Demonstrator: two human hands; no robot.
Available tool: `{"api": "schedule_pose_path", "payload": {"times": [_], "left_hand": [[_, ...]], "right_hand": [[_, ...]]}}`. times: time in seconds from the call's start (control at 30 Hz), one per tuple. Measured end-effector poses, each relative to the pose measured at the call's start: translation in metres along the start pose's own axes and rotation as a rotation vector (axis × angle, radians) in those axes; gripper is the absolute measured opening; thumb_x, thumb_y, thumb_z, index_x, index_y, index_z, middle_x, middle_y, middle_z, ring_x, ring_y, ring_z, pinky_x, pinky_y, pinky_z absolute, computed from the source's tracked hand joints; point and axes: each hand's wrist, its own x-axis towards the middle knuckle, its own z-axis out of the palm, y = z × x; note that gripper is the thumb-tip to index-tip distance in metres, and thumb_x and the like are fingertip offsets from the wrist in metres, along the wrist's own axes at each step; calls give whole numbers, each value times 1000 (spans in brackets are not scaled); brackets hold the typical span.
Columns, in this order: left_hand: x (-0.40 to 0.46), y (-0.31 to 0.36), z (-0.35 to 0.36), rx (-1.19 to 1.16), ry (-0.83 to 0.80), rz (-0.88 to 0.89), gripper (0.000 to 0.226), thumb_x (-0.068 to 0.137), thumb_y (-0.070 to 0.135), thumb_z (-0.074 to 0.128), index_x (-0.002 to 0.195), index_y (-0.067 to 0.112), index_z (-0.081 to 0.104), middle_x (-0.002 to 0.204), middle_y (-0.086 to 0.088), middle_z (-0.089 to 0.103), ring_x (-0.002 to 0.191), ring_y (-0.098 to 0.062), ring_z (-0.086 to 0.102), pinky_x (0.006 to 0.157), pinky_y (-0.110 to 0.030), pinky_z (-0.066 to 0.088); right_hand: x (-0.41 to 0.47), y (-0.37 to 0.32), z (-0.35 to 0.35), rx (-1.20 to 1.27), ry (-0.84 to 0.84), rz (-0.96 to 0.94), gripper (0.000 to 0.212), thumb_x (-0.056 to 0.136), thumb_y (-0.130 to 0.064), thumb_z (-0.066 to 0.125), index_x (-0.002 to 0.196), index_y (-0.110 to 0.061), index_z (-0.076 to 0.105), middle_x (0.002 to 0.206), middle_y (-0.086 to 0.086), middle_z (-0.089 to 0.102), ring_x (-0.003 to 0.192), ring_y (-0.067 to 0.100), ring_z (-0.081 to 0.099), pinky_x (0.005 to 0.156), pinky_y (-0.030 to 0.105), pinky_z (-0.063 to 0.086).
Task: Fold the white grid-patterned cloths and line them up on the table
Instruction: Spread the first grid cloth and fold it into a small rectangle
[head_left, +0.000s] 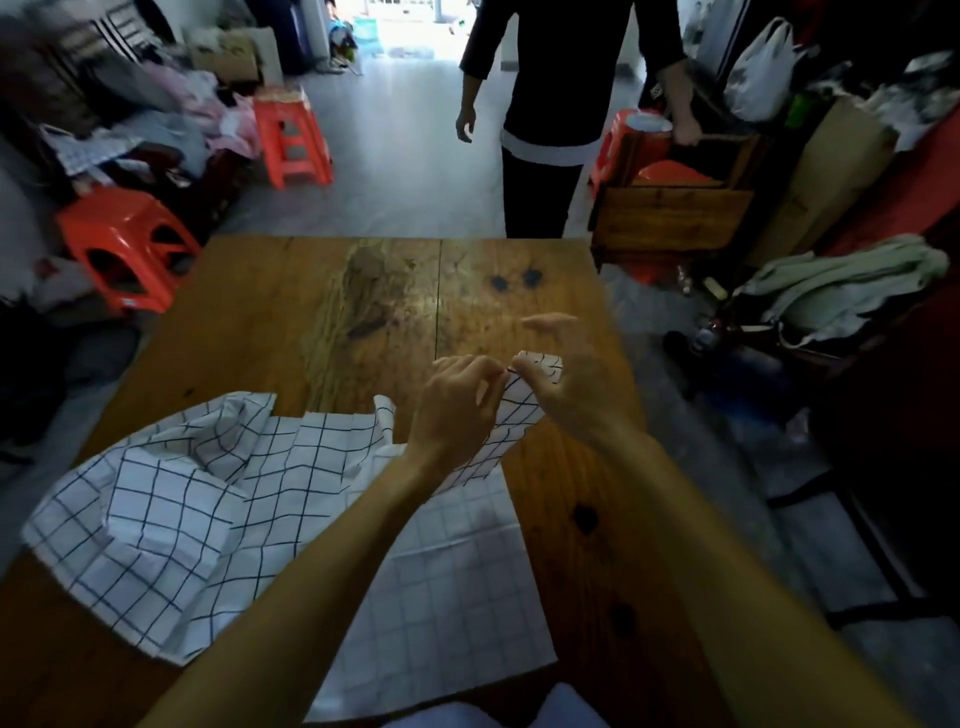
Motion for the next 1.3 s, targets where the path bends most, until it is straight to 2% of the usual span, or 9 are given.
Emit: {"api": "schedule_pose_path", "payload": {"times": [0.1, 0.17, 0.23, 0.37, 0.47, 0.6, 0.77, 0.97, 1.3], "left_hand": [[-2, 5, 0, 16, -7, 5, 24, 94, 30, 48, 98, 13, 65, 88, -1, 70, 81, -16, 65, 84, -34, 46], [-3, 5, -1, 19, -1, -10, 24, 95, 30, 49, 99, 14, 65, 87, 1, 70, 79, -14, 64, 82, -38, 49], [-3, 3, -2, 29, 24, -26, 22, 96, 31, 51, 95, 14, 65, 82, 2, 68, 73, -11, 63, 76, -40, 51], [-3, 2, -5, 39, 57, -26, 23, 96, 31, 51, 93, 12, 65, 76, 2, 66, 67, -10, 60, 72, -41, 51], [-3, 6, -4, 24, 86, -10, 21, 95, 26, 53, 98, 11, 67, 81, 0, 70, 70, -9, 62, 74, -39, 52], [-7, 12, -1, 53, 168, -21, 11, 91, 17, 62, 92, 9, 69, 76, -1, 70, 66, -3, 53, 71, -29, 46], [-24, -4, 4, 86, 176, -54, 7, 90, 13, 63, 91, 10, 70, 76, -1, 71, 66, -15, 62, 72, -27, 45], [-45, -27, 1, 118, 101, -94, 29, 94, 30, 49, 92, 12, 71, 78, -2, 72, 66, -19, 63, 67, -30, 47], [-58, -47, 0, 159, 34, -124, 8, 89, 14, 64, 90, 9, 71, 78, -5, 72, 66, -20, 63, 62, -32, 50]], "right_hand": [[9, 6, 4, -71, -64, -100, 15, 88, -30, 65, 101, -22, 66, 115, -3, 61, 115, 16, 50, 100, 43, 42], [12, 9, 5, -88, -87, -125, 11, 88, -32, 65, 95, -23, 66, 103, -6, 64, 108, 15, 55, 97, 48, 41], [12, 9, 6, -50, -108, -131, 14, 87, -35, 65, 96, -24, 64, 98, -12, 63, 100, 10, 56, 93, 42, 44], [11, 8, 6, 78, -124, -95, 14, 87, -33, 65, 92, -20, 67, 90, -6, 63, 85, 5, 54, 71, 13, 39], [10, 2, 5, 176, -110, -75, 7, 88, -26, 66, 89, -19, 66, 80, -17, 57, 76, -7, 54, 66, 5, 41], [6, 1, 5, 259, -62, -18, 8, 89, -27, 65, 83, -24, 62, 75, -15, 57, 71, -3, 54, 62, 12, 45], [5, 6, -6, 325, 49, 58, 12, 90, -28, 63, 85, -17, 64, 80, -2, 63, 76, 14, 61, 67, 25, 51], [5, 12, -16, 317, 107, 133, 14, 91, -28, 62, 89, -14, 64, 81, -7, 62, 76, 5, 60, 66, 12, 49], [9, 13, -24, 269, 203, 145, 14, 90, -30, 63, 86, -17, 64, 80, -3, 65, 76, 11, 62, 66, 19, 51]]}}
